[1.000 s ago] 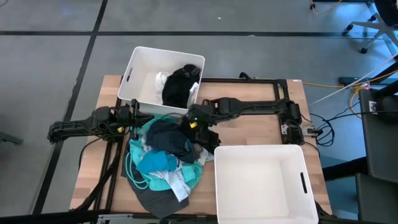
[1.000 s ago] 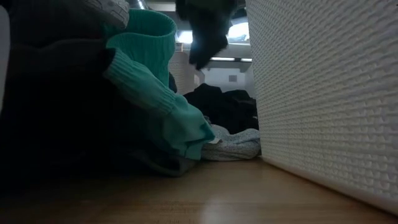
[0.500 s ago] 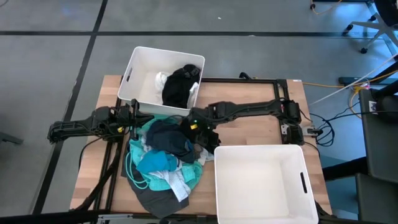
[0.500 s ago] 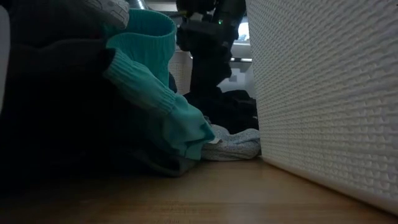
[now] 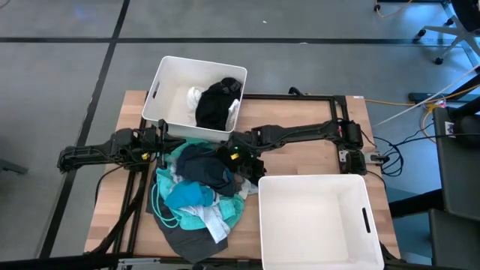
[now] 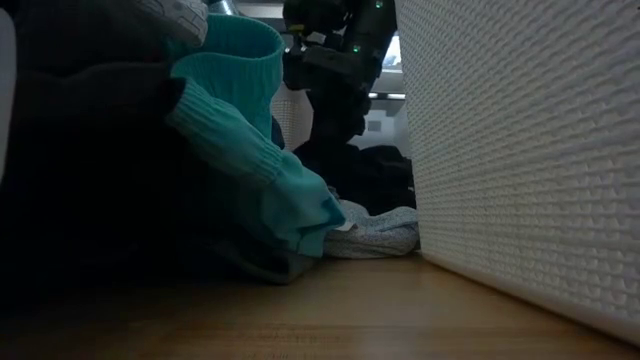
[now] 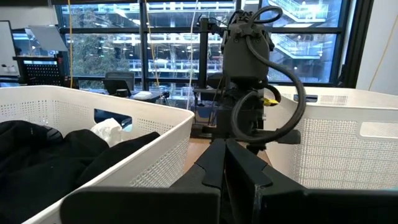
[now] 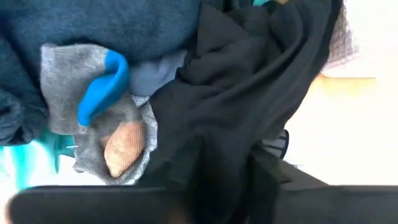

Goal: Sort clothes
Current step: Put the black boxer into the top white bin

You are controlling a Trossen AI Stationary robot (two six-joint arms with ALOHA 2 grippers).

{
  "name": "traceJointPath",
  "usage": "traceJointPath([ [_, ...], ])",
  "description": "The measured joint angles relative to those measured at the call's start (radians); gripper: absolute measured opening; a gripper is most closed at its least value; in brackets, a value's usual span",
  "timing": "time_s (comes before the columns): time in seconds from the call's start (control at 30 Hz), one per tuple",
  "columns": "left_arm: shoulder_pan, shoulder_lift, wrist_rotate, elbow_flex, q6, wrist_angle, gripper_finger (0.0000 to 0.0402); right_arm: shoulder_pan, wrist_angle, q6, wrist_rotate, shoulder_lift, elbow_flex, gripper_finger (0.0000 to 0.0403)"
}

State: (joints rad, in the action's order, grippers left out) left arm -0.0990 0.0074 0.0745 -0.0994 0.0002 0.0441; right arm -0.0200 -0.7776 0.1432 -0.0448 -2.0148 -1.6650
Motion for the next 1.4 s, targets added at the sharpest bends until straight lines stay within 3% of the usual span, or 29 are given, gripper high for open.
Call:
traceJointPath([
  [0.07,0.000,0.000,0.000,0.000,0.000,0.000,0.0004,0.000,-0.002,-0.021,0.000,0.000,-0.003,0.0029],
  [0.13,0.000,0.000,0.000,0.000,0.000,0.000,0.0004,0.006,-0.002,-0.030,0.001,0.000,-0.003,0.0011],
  [0.27,0.000,0.000,0.000,0.000,0.006,0.000,0.0004,0.019,-0.009,-0.046,0.040,0.007,-0.004,0.0026],
  [0.43,0.000,0.000,0.000,0.000,0.006,0.000,0.0004,0.023,0.000,-0.052,0.053,0.052,-0.005,0.0007],
  [0.73,0.000,0.000,0.000,0.000,0.007,0.000,0.0004,0.020,0.035,-0.084,0.152,0.182,-0.006,0.0009],
  [1.13,0.000,0.000,0.000,0.000,0.007,0.000,0.0004,0.020,0.362,-0.207,0.233,0.295,-0.006,0.0015],
  [1.4,0.000,0.000,0.000,0.000,0.007,0.000,0.0004,0.019,0.648,-0.391,0.290,0.305,-0.006,0.0016],
])
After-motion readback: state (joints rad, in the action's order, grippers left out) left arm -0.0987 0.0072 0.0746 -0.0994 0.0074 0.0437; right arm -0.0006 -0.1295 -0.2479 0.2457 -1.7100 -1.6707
